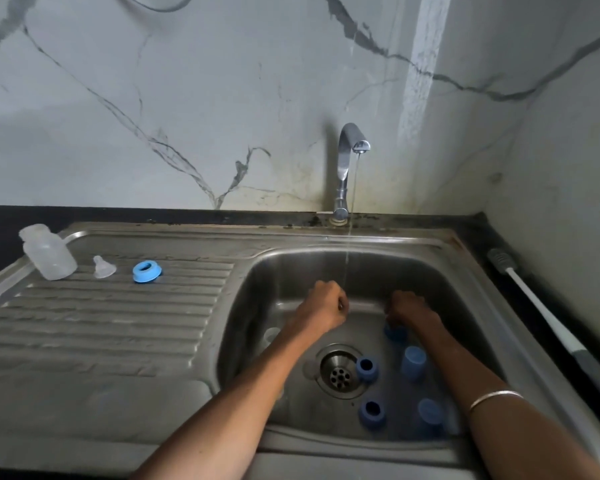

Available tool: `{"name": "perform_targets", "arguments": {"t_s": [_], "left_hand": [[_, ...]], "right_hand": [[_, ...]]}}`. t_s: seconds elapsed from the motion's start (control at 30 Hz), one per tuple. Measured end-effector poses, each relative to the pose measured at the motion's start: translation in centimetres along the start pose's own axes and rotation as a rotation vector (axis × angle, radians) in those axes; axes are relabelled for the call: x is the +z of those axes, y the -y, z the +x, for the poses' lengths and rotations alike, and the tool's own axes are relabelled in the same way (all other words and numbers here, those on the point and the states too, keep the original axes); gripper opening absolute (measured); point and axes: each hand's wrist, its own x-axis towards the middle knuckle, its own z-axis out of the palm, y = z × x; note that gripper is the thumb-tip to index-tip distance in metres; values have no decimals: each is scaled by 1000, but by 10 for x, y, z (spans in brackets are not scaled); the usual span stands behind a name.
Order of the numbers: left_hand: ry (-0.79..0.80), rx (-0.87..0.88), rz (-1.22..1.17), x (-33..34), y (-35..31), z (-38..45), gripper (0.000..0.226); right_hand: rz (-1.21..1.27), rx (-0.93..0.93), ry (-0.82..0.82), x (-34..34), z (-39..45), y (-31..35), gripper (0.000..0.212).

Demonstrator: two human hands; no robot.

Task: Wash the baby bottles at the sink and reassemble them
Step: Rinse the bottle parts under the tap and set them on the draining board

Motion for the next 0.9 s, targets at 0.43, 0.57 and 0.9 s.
{"name": "perform_targets", "arguments": {"t_s": [0.43, 0.57, 0.9], "left_hand": [[-28, -56, -70, -10, 23, 18, 16], [-49, -60, -90, -12, 25, 21, 16], [-197, 7, -184, -6, 21, 28, 40]], "right_hand": [[16, 26, 67, 14, 13, -7, 38], [100, -2, -35, 1, 10, -3, 38], [908, -313, -150, -18, 8, 16, 37]]}}
